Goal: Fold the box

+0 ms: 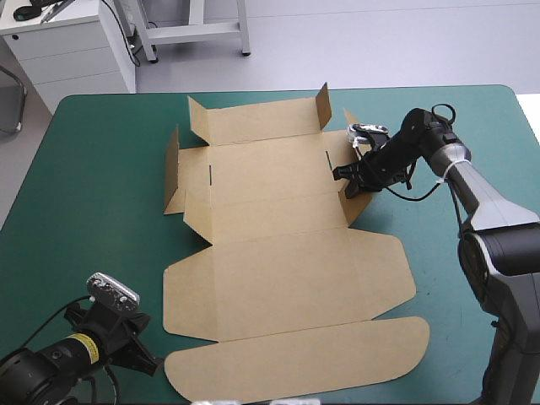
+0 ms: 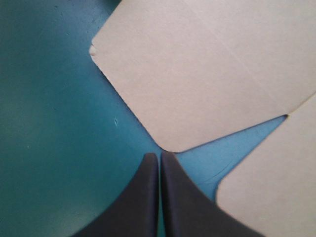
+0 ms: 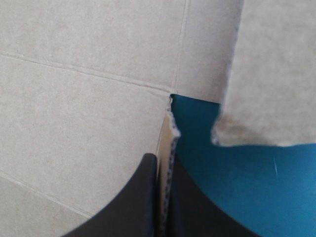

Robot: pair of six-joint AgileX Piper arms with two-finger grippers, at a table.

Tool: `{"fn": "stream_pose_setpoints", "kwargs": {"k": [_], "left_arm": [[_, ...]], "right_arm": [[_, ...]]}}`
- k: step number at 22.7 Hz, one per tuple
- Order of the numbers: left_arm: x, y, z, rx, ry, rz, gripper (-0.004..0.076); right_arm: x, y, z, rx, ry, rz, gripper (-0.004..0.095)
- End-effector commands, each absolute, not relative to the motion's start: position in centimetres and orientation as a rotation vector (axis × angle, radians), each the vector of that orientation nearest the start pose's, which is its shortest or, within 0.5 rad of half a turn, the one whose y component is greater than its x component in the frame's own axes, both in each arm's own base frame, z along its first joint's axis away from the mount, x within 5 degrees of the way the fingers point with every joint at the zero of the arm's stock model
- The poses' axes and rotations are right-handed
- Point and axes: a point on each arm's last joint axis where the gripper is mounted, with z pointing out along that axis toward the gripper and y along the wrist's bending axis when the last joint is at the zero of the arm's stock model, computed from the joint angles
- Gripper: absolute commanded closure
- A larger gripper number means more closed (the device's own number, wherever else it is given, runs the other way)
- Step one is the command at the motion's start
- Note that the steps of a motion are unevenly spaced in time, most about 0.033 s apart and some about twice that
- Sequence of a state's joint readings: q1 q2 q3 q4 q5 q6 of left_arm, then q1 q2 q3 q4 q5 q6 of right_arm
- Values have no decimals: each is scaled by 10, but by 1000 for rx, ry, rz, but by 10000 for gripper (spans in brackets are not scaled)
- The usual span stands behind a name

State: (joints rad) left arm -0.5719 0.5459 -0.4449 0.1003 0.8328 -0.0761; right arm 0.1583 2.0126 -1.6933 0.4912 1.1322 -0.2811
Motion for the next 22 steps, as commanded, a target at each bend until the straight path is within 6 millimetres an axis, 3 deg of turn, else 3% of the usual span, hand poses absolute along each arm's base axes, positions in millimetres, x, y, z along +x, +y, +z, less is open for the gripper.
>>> {"fn": "stream_pose_setpoints", "kwargs": {"k": [1, 6, 10, 14, 17, 22], "left_arm": [[83, -46, 263, 629, 2269, -199, 731], [84, -47, 271, 623, 2243, -204, 731], [86, -47, 303, 594, 2149, -230, 731], [86, -44, 339, 570, 2030, -209, 731], [86, -40, 351, 571, 1982, -157, 731], [86, -39, 351, 573, 1985, -148, 731]], "right_arm": [[411, 107, 281, -519, 2671, 664, 923], [413, 108, 303, -712, 2565, 611, 923], [418, 107, 335, -788, 2450, 530, 923], [417, 110, 375, -1001, 2248, 404, 923], [412, 128, 394, -1184, 2073, 323, 923], [401, 167, 397, -1378, 1930, 210, 923]]}}
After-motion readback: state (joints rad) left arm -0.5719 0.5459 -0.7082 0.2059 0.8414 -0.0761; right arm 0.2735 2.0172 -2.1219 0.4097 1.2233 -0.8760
